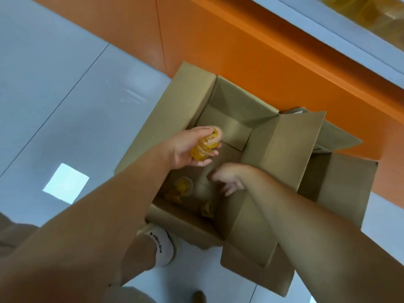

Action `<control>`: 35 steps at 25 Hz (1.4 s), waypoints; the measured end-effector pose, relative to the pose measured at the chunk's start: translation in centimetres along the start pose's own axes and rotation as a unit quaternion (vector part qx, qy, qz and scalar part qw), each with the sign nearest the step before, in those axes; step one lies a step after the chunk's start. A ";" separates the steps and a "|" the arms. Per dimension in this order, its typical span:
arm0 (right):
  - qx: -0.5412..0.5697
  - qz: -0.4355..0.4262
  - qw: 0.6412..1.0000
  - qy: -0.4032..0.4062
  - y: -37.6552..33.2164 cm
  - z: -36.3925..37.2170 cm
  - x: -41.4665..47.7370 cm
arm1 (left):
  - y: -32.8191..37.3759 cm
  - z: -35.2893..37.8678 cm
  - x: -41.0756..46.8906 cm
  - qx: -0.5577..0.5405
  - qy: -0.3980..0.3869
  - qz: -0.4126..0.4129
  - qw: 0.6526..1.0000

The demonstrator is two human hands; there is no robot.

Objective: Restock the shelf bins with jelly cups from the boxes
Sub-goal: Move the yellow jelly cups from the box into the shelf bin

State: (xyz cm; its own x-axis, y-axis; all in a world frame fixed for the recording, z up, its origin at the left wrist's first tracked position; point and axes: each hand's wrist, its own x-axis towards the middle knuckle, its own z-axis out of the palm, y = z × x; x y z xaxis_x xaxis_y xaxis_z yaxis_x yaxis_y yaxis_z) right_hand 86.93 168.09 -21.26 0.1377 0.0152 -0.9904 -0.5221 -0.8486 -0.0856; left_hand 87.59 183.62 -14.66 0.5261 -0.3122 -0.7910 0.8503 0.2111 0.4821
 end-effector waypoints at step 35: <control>0.160 -0.143 0.975 0.060 -3.1 10.6 2.4 | -0.6 -5.3 -3.1 -0.104 -0.113 -0.005 0.988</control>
State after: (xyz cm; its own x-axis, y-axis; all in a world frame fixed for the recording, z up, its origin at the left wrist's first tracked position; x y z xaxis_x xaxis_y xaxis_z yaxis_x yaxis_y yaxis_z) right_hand 80.01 176.39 -24.54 0.4047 0.1487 -0.9023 -0.6809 -0.6096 -0.4059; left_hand 85.31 189.39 -14.52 0.5276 -0.5091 -0.6801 0.8462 0.3855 0.3678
